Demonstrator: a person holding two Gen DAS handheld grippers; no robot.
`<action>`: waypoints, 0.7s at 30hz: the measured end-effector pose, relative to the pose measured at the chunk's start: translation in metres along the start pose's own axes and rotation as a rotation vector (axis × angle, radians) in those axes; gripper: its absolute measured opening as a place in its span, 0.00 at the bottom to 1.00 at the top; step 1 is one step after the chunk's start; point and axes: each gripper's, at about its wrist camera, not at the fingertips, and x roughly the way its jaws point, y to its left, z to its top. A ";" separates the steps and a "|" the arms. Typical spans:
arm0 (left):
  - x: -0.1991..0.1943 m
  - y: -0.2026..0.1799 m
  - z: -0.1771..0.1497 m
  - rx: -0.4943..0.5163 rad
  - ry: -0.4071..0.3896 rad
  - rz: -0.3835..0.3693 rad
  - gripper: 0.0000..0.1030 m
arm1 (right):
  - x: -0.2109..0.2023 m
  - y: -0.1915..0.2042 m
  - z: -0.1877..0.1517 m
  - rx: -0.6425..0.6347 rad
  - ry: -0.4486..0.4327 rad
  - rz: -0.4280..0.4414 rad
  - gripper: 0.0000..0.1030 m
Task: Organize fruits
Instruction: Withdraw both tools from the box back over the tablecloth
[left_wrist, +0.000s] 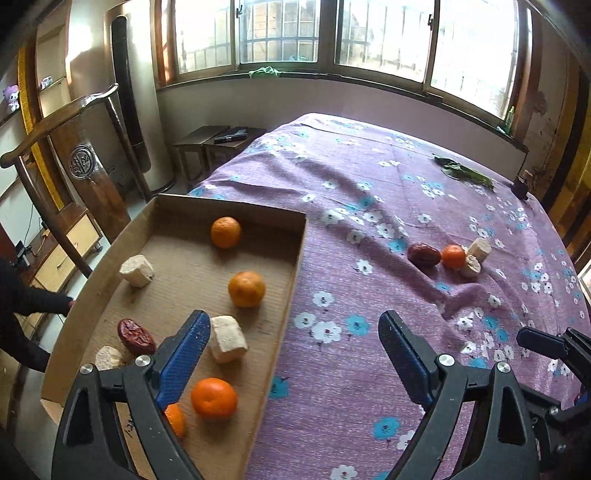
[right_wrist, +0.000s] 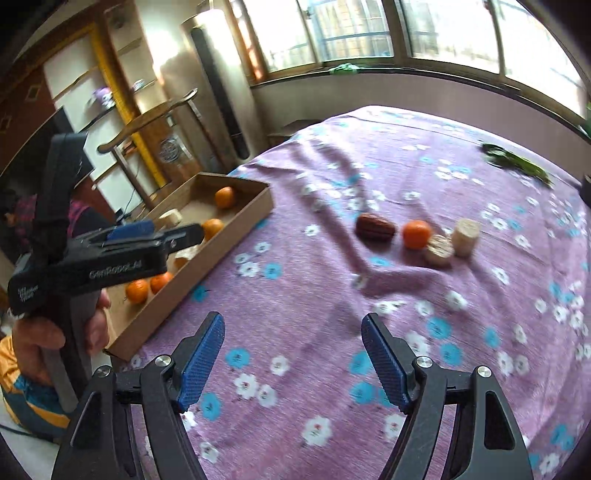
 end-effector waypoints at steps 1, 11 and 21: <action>0.000 -0.008 -0.001 0.012 0.001 -0.006 0.89 | -0.003 -0.006 -0.002 0.016 -0.006 -0.018 0.80; 0.016 -0.059 -0.007 0.079 0.049 -0.089 0.89 | -0.015 -0.049 -0.020 0.100 0.010 -0.162 0.83; 0.048 -0.093 0.014 0.140 0.091 -0.103 0.89 | -0.012 -0.069 -0.013 0.115 0.032 -0.178 0.84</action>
